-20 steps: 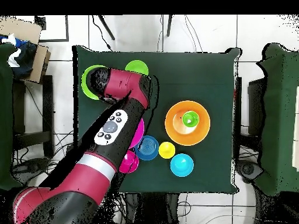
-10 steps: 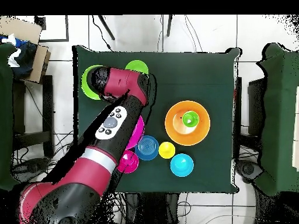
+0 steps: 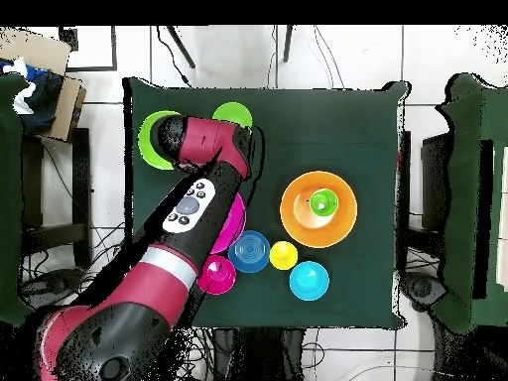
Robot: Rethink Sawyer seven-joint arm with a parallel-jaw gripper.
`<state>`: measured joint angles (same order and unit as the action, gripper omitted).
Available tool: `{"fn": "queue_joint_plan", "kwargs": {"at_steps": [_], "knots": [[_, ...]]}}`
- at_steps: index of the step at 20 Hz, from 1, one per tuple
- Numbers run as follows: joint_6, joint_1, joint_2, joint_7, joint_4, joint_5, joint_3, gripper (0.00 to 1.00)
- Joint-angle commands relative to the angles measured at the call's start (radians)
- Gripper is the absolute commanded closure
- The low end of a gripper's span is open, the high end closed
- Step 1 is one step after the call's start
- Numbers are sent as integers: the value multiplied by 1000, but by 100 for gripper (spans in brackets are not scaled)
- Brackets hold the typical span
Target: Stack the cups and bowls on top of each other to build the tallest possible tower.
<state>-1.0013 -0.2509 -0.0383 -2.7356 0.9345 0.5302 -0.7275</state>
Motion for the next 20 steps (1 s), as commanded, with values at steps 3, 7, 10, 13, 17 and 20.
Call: {"fn": "queue_joint_plan", "kwargs": {"at_steps": [3, 7, 10, 13, 17, 20], "knots": [[70, 11, -52, -241, -38, 25, 72, 0], [79, 5, -53, -243, -27, 28, 72, 0], [82, 6, -46, -232, -18, 27, 75, 0], [57, 4, -27, -225, -6, 25, 72, 0], [-74, -19, 87, -191, 67, 10, 58, 0], [-112, -21, 126, -171, 87, 3, 57, 0]]}}
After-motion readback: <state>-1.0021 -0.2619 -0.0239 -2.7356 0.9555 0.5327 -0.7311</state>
